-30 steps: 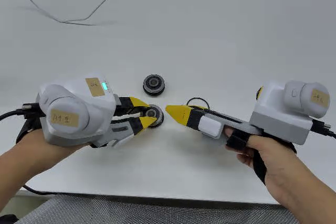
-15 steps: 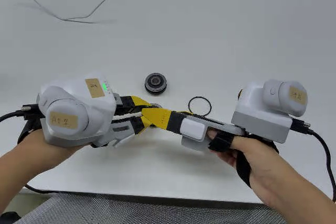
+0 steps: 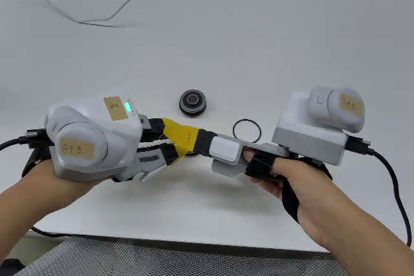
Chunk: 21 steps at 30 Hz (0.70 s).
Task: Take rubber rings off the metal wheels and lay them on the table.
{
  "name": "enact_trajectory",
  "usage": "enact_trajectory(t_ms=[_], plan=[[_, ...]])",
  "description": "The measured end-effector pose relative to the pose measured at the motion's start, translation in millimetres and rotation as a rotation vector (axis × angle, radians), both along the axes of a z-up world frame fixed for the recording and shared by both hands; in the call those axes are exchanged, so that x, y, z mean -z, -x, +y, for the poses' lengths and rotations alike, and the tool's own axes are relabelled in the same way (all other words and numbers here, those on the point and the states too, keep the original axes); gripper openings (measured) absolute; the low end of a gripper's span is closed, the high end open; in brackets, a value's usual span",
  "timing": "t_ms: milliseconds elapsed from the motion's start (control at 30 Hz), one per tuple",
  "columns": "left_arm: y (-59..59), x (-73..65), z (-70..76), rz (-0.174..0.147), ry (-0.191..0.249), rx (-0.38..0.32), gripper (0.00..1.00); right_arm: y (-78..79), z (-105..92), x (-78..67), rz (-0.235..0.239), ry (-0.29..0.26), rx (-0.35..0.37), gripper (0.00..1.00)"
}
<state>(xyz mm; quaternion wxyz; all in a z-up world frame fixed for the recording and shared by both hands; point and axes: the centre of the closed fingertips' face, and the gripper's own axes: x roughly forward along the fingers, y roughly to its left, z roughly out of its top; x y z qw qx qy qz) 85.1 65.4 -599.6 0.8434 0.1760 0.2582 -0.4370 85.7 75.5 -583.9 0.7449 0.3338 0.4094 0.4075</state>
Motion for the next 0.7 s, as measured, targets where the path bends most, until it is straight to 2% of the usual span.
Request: enact_trajectory(t_ms=[133,267,333,567,700], plan=[[0.1,0.0,0.1,-0.002,0.002,0.005,0.13,0.6,2.2,2.9,0.004,0.031,-0.017,0.67],[0.0,-0.3,0.4,-0.003,0.01,0.003,0.13,1.1,1.2,3.4,0.033,0.023,-0.024,0.68],[0.0,-0.4,0.5,-0.004,0.01,0.002,0.13,4.6,1.4,2.6,0.042,0.015,-0.04,0.64],[-0.6,-0.3,0.8,-0.003,0.01,0.002,0.13,5.8,2.2,1.5,0.025,0.008,-0.041,0.62],[-0.9,0.0,1.1,-0.003,0.009,0.001,0.13,2.9,-1.3,0.6,0.02,-0.011,-0.015,0.59]])
